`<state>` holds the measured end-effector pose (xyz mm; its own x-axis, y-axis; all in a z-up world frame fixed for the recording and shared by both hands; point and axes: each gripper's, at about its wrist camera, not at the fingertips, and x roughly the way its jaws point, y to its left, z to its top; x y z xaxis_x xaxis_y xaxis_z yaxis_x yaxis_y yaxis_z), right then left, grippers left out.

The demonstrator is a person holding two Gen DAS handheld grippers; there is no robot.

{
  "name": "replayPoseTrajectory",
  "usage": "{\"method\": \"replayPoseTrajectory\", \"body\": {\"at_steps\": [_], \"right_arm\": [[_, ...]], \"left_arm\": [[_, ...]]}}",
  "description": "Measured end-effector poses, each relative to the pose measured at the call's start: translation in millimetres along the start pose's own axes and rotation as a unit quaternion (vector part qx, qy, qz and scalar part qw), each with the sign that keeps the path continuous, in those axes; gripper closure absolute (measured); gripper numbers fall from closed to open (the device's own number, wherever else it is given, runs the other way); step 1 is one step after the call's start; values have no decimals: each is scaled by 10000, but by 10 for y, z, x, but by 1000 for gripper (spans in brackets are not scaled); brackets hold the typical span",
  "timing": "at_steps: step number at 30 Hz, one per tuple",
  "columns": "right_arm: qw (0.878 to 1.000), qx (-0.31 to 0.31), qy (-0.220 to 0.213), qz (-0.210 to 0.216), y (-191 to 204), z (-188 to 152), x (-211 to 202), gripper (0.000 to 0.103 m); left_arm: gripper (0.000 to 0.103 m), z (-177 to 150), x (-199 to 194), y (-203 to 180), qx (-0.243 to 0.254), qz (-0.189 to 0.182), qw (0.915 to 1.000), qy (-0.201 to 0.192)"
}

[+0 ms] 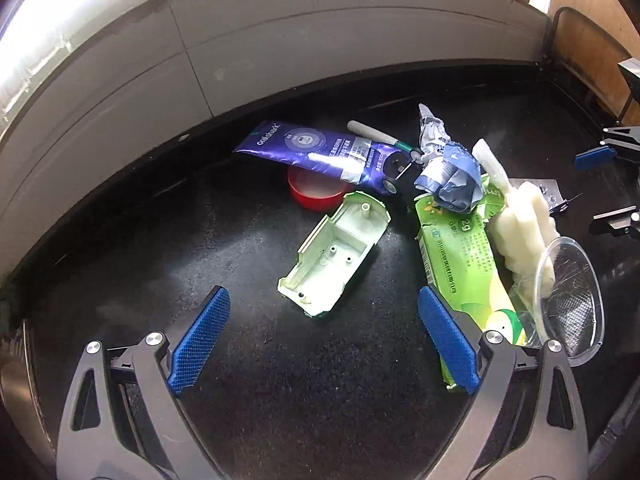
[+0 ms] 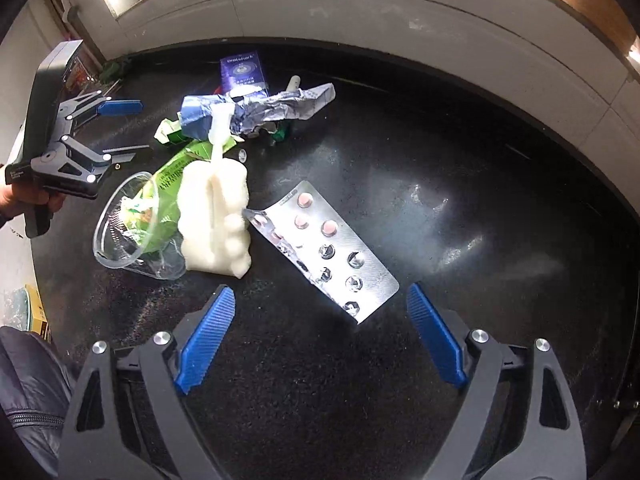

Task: Collect trash
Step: 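Grasp the green plastic tray with left tool while right tool grasps the blister pack, then carry tray and blister pack to the bin and release them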

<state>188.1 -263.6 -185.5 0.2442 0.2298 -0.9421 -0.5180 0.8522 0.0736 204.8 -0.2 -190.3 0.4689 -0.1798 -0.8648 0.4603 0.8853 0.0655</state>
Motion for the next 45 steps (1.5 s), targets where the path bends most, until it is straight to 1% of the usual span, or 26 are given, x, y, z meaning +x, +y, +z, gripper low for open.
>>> {"method": "replayPoseTrajectory", "body": {"at_steps": [1,2,4,5,7,8,9,10,11,12,13,14,16,21,25,26,28,32,35,39,43,45], "right_arm": [[9999,-106,93,-23,-8,15,85,21],[9996,-221,168,-52,-10,28,164,23],[9985,-454,304,-73,-3,43,289,25],[9975,-657,223,-156,22,46,301,25],[9955,-923,189,-92,50,70,318,26],[9951,-966,185,-67,48,87,316,28],[9947,-1015,151,-37,46,100,301,38],[9944,-1053,99,-13,42,115,282,47],[9943,-1063,105,-22,35,125,270,58],[9941,-1076,132,2,28,125,266,58],[9938,-1106,140,-10,30,121,260,58],[9940,-1083,162,-34,26,119,254,59],[9953,-944,189,-42,-3,124,246,60],[9990,-425,41,-120,-99,133,72,62],[9996,-103,-215,-155,-83,116,-198,62],[9994,-64,-285,-164,-57,120,-263,62],[9989,-30,-424,-185,8,114,-408,62],[9979,37,-623,-168,179,109,-667,62],[9970,88,-756,-168,330,34,-821,62],[9963,125,-841,-133,506,-103,-944,62],[9959,83,-887,-154,623,-211,-1004,62],[9956,69,-916,-159,658,-232,-1029,62]], "left_arm": [[17,12,81,10,86,-37,10000,29],[18,30,163,17,196,-52,9998,65],[21,74,269,39,301,-183,9994,75],[21,101,311,48,332,-268,9991,76],[26,147,361,58,383,-395,9985,0],[27,175,383,64,385,-460,9982,-24],[31,200,397,70,369,-517,9980,-39],[38,226,406,74,367,-521,9979,-66],[43,251,410,75,385,-515,9979,-93],[57,277,410,81,370,-513,9980,-87],[66,305,410,93,309,-466,9984,-35],[69,329,405,112,206,-432,9989,17],[70,341,385,144,-40,-376,9993,74],[70,306,176,209,-594,-179,9981,37],[70,307,-144,192,-865,-11,9962,-49],[70,239,-286,100,-899,33,9959,-48],[70,173,-478,59,-1028,150,9946,-37],[70,-11,-819,-113,-1401,174,9900,-7],[70,-235,-1017,-339,-1434,237,9894,8],[70,-493,-1162,-642,-1437,247,9893,56],[70,-649,-1289,-799,-1468,241,9889,41],[70,-669,-1338,-834,-1451,280,9890,11]]}}
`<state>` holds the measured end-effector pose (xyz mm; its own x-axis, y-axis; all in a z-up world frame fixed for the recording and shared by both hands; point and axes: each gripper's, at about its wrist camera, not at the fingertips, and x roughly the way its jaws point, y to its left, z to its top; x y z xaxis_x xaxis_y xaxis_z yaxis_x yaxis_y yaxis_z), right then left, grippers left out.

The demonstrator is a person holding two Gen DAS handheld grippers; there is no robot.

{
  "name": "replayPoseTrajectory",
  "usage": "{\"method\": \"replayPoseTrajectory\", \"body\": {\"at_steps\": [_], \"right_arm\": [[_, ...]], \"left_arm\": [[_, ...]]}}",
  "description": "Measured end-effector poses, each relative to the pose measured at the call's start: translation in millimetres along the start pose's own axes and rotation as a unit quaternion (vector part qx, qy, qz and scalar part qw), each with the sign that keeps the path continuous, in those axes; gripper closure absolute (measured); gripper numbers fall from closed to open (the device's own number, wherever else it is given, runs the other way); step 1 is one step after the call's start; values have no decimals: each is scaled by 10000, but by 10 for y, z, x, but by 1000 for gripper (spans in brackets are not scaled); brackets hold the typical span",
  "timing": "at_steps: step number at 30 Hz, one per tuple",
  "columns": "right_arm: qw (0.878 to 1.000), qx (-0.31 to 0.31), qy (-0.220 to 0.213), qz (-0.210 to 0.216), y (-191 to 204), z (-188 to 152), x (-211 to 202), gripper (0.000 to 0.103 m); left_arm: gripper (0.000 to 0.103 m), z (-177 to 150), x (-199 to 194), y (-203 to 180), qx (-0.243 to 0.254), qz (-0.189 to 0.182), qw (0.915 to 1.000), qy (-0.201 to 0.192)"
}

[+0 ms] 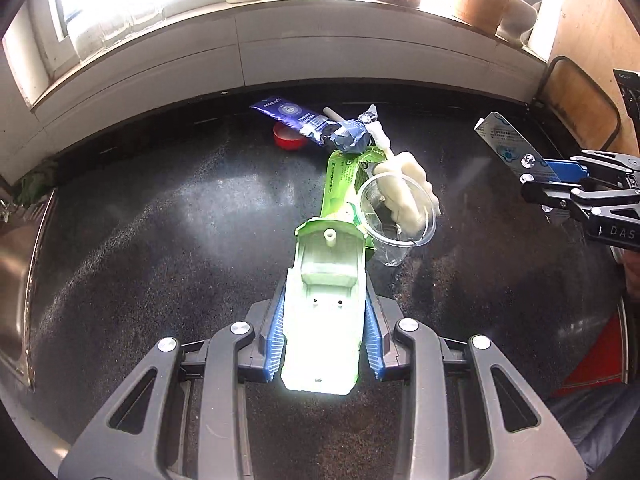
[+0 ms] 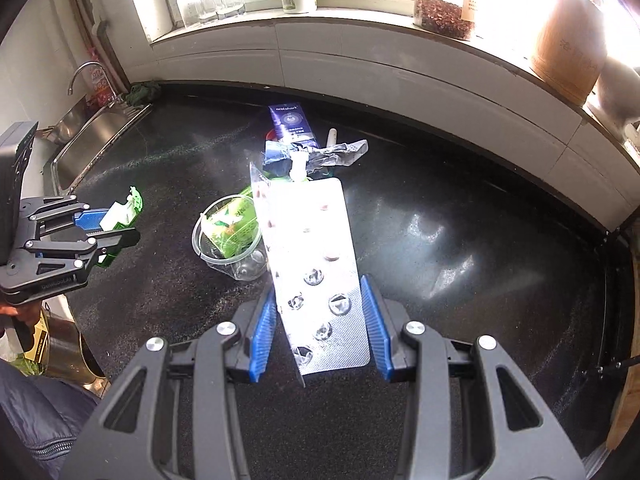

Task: Collect trash
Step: 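Carry tray and blister pack to the bin and release them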

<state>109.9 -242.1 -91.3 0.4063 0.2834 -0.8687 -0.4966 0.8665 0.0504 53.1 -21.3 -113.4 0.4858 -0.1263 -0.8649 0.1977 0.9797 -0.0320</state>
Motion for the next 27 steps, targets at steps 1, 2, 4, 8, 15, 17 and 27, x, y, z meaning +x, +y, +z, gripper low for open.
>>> {"method": "replayPoseTrajectory", "body": {"at_steps": [1,2,4,8,15,17,27], "right_arm": [[10000,3,-14,-16,12,-14,-23,62],[10000,-1,-21,-25,24,-31,-50,62],[10000,2,-70,-45,40,-53,-98,62],[9998,-50,-147,-87,92,-65,-189,62],[9984,-453,-293,146,464,136,-233,62],[9968,-650,-352,301,679,221,-215,62],[9685,-1983,-258,1482,2338,449,3,62]], "left_arm": [[70,-15,-27,-8,7,23,10000,-20],[70,-26,-59,-12,11,44,10000,-50],[70,-29,-109,-12,18,79,9999,-103],[70,-48,-192,3,-39,156,9997,-190],[70,-224,-504,248,-432,442,9972,-416],[70,-335,-627,384,-613,605,9953,-435],[70,-1348,-1338,1298,-2047,1762,9618,-451]]}}
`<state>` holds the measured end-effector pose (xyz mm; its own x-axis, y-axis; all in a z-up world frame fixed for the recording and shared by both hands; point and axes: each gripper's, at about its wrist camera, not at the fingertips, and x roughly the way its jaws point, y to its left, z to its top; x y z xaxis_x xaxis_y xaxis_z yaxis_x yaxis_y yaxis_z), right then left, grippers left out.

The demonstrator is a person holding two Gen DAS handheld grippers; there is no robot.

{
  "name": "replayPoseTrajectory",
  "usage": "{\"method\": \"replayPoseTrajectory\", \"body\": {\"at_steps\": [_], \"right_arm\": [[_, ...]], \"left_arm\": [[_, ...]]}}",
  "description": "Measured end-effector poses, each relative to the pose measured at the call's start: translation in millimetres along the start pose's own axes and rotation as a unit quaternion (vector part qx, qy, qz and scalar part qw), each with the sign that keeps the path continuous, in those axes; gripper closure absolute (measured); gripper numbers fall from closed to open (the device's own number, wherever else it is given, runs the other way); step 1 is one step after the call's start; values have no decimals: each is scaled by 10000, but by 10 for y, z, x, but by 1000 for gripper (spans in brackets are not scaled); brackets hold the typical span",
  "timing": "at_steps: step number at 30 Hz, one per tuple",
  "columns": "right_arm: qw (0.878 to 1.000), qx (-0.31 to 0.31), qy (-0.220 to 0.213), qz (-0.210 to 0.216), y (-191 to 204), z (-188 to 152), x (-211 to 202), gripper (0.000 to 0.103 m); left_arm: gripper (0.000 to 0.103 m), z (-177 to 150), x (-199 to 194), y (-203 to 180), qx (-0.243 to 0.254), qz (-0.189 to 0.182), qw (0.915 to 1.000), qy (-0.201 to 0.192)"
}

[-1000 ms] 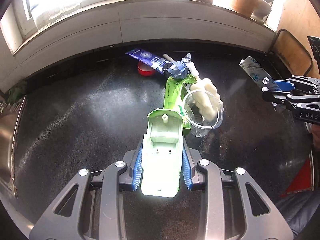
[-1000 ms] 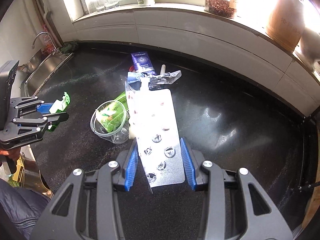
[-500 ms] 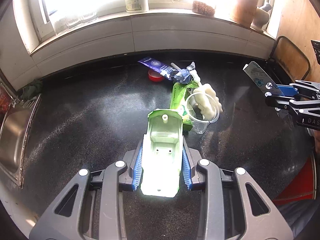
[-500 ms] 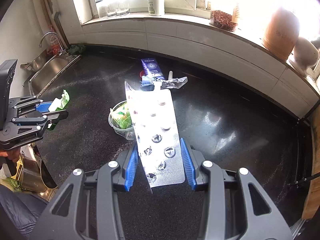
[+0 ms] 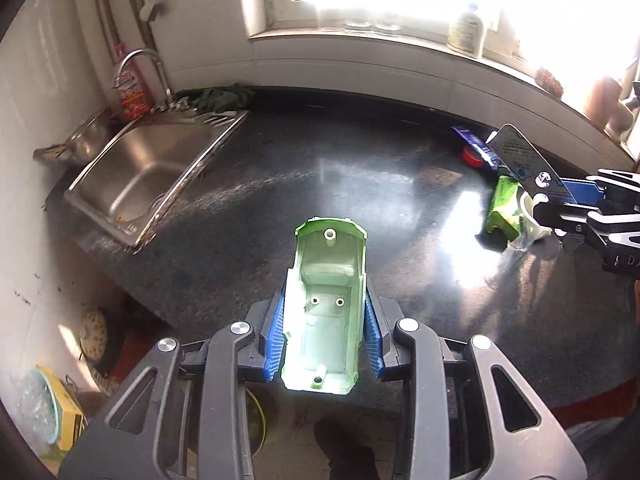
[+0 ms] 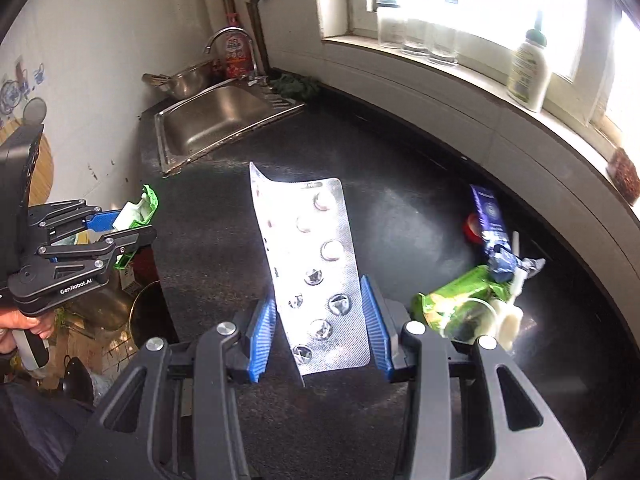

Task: Collect trash
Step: 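Carry tray and blister pack to the bin and release them, then move both open tools back over the counter trash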

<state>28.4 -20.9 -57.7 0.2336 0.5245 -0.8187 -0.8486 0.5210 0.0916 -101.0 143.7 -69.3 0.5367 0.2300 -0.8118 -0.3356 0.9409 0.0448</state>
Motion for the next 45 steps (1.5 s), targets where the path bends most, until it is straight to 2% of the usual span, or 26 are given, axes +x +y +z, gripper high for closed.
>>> {"method": "replayPoseTrajectory", "body": {"at_steps": [5,12,16,19,25,30,35,36,37,39,45], "right_arm": [[9941,-716,283,769,955,237,470,62],[9699,-1532,857,1686,2329,269,1145,62],[9575,-1820,1181,1899,2950,133,1571,62],[9519,-1840,1521,1920,3280,20,1982,62],[9466,-1639,2136,1773,3540,-191,2695,61],[9435,-1663,2353,1640,3635,-299,2979,61],[9443,-1606,2375,1616,3663,-283,3076,60],[9444,-1582,2375,1636,3650,-273,3083,58],[9435,-1519,2420,1680,3628,-266,3094,55],[9441,-1365,2448,1734,3602,-249,3097,25],[9448,-1385,2382,1772,3560,-224,2949,24]], "left_arm": [[70,-536,-117,774,-875,605,9941,192],[70,-1516,-94,1680,-2002,1250,9692,697],[70,-2062,48,2064,-2640,1233,9524,898],[70,-2371,247,2263,-2907,1131,9454,944],[70,-2737,788,2480,-2988,864,9445,1058],[70,-2843,1060,2601,-2985,686,9454,1116],[70,-2856,1141,2618,-2960,493,9476,1097],[67,-2869,1140,2613,-2954,453,9478,1109],[49,-2877,1147,2617,-2943,412,9482,1126],[21,-2877,1120,2609,-2862,646,9495,1115],[20,-2880,993,2614,-2954,641,9476,1039]]}}
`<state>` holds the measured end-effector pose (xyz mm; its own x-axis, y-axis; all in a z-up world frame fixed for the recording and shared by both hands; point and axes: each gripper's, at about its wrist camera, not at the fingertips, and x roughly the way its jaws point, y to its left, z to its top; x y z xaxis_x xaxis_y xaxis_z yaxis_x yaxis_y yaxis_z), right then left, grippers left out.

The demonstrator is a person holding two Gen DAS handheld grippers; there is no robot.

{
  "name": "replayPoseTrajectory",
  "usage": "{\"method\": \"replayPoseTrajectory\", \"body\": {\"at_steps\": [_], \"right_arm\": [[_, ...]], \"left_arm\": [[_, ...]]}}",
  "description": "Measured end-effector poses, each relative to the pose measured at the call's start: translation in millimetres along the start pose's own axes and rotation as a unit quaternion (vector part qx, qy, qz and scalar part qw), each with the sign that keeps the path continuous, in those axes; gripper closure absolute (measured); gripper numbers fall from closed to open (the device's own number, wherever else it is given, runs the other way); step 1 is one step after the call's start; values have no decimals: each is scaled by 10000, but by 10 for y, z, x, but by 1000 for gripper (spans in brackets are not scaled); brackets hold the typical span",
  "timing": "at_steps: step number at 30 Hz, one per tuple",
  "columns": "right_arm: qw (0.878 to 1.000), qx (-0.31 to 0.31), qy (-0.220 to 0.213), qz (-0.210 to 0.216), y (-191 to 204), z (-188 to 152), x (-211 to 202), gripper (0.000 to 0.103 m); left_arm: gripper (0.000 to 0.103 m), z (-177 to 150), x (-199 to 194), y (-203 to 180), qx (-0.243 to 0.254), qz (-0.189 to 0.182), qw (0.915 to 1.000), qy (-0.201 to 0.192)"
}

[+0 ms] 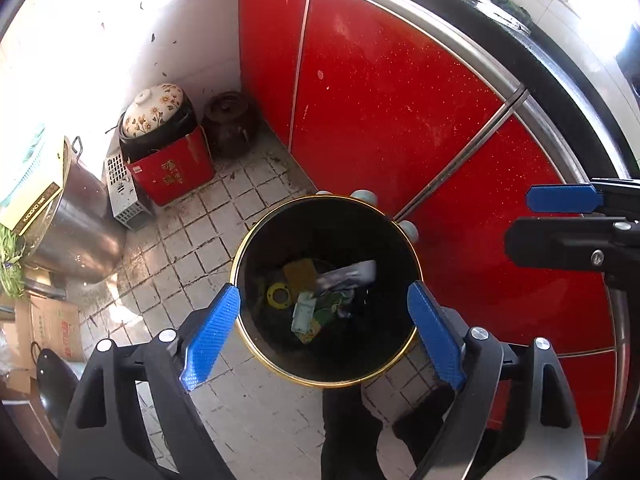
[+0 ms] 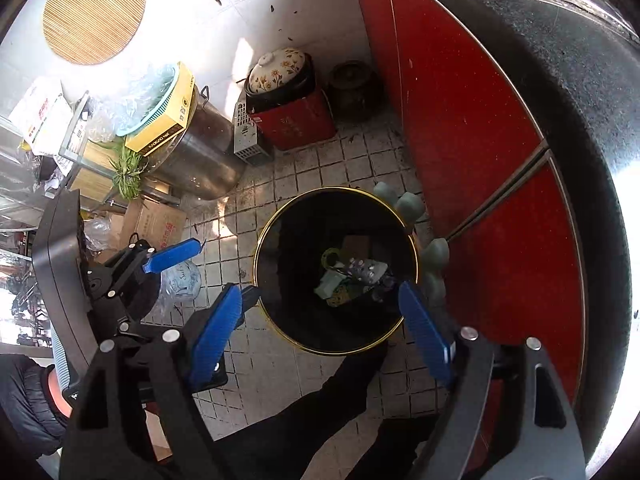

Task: Collect trash
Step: 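Move both open tools back over the counter trash, then grasp the green juice carton with left tool while right tool grasps white foam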

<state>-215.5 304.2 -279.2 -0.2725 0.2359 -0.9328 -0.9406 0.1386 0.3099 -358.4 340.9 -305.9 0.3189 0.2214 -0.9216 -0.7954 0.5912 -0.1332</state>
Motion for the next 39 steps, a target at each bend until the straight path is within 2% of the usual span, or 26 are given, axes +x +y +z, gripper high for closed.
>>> {"method": "replayPoseTrajectory", "body": {"at_steps": [5,8,11,13,16,19,21,23,27,31,34,36,39], "right_arm": [[9999,-38,-166,-6,31,-86,-277,24],[9991,62,-416,-49,-24,-178,-626,23],[9967,251,-758,-147,-164,-309,-1125,21],[9926,454,-1063,-360,-325,-467,-1537,21],[9812,860,-1578,-705,-672,-805,-2189,18],[9611,1402,-1990,-1307,-1080,-1274,-2771,17],[9418,1916,-2238,-1619,-1389,-1679,-3124,17],[9197,2446,-2408,-1903,-1669,-2115,-3408,17],[8683,3468,-2606,-2406,-2091,-3066,-3890,17],[8253,4171,-2758,-2622,-2312,-3916,-4189,17],[8092,4413,-2801,-2685,-2368,-4311,-4249,17],[8055,4465,-2804,-2707,-2379,-4462,-4259,17],[8029,4502,-2831,-2693,-2412,-4542,-4243,17]], "left_arm": [[19,29,-177,-21,-11,77,9999,-75],[16,90,-405,-144,128,155,9995,-256],[12,198,-676,-412,492,423,9970,-413],[11,286,-869,-709,935,597,9925,-519],[10,423,-1171,-1202,1498,366,9844,-849],[10,562,-1386,-1824,1982,-176,9756,-932],[9,624,-1490,-2324,2434,-544,9634,-985],[9,634,-1585,-2869,2892,-915,9468,-1075],[10,547,-1719,-3870,3481,-1680,9166,-1022],[9,315,-1779,-4685,3925,-2106,8905,-926],[9,125,-1754,-5082,4336,-2134,8709,-898],[9,0,-1747,-5246,4557,-2126,8602,-850],[9,-80,-1680,-5383,4804,-2055,8488,-801]]}}
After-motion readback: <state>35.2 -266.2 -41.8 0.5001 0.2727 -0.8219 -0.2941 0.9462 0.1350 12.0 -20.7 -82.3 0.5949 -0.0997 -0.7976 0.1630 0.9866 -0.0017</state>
